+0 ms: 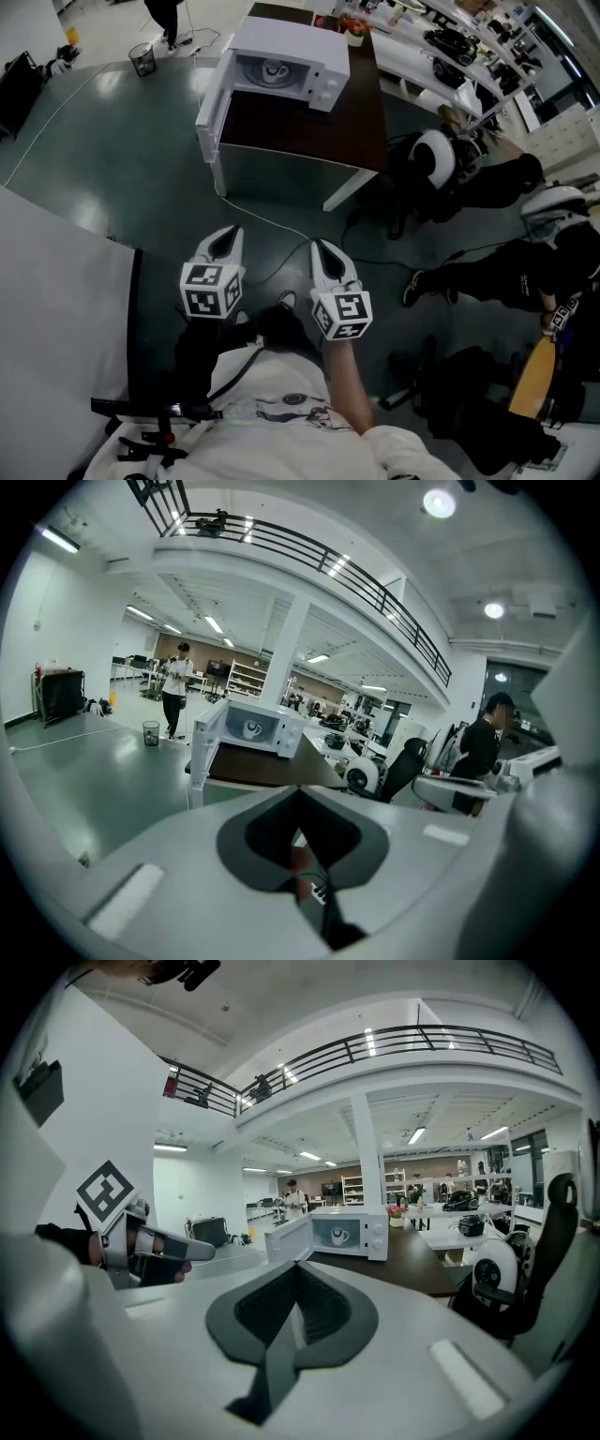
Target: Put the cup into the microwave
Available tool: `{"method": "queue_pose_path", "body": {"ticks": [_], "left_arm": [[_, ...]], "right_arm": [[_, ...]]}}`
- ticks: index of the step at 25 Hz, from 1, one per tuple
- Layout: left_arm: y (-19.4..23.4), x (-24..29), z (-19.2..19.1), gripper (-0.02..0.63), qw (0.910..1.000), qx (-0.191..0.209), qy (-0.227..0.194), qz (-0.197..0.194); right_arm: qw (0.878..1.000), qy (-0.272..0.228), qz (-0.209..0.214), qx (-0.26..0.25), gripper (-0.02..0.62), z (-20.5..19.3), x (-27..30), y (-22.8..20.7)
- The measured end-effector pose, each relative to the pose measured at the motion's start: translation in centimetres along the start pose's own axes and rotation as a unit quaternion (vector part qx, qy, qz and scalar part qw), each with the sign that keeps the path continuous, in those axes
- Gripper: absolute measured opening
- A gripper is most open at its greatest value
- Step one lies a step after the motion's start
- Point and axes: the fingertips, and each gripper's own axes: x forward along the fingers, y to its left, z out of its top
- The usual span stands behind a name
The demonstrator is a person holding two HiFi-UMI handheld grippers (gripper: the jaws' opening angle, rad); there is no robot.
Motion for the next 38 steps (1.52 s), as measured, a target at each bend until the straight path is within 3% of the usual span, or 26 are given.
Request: {"method": "queue_pose_path", "body": {"ticks": [3, 7, 11, 15, 26, 38], "left_arm": [[-0.7, -0.3, 0.5, 0.000, 0.9999, 0.009, -0.012, 0.001], [-1.6, -1.0, 4.0, 0.000, 0.9971, 0.028, -0.070, 0.009], [-3.4, -0.6, 8.8, 0.000, 0.9918, 0.064, -0.110, -0.005], [-7.1, -0.7, 9.7, 0.000, 0.9846, 0.103, -0.141, -0.016], [-8.4, -0.5, 12.1, 0.000, 0.9781, 0.123, -0.167, -0.013], [-7.5, 1.0, 11.3, 0.000, 0.9813, 0.113, -0.155, 0.002]], "right_arm": [[1.000, -0.018, -0.011, 0.003, 0.002, 0.7, -1.1, -0.4], [0.998, -0.062, -0.025, 0.005, 0.002, 3.6, -1.8, -1.4], [0.993, -0.110, -0.044, 0.002, 0.002, 7.9, -2.0, -2.9], [0.989, -0.136, -0.048, -0.017, 0.002, 8.9, -3.9, -4.4], [0.988, -0.147, -0.048, -0.029, 0.000, 10.9, -3.5, -6.2], [0.989, -0.141, -0.043, -0.026, 0.000, 10.1, -2.1, -7.4]]}}
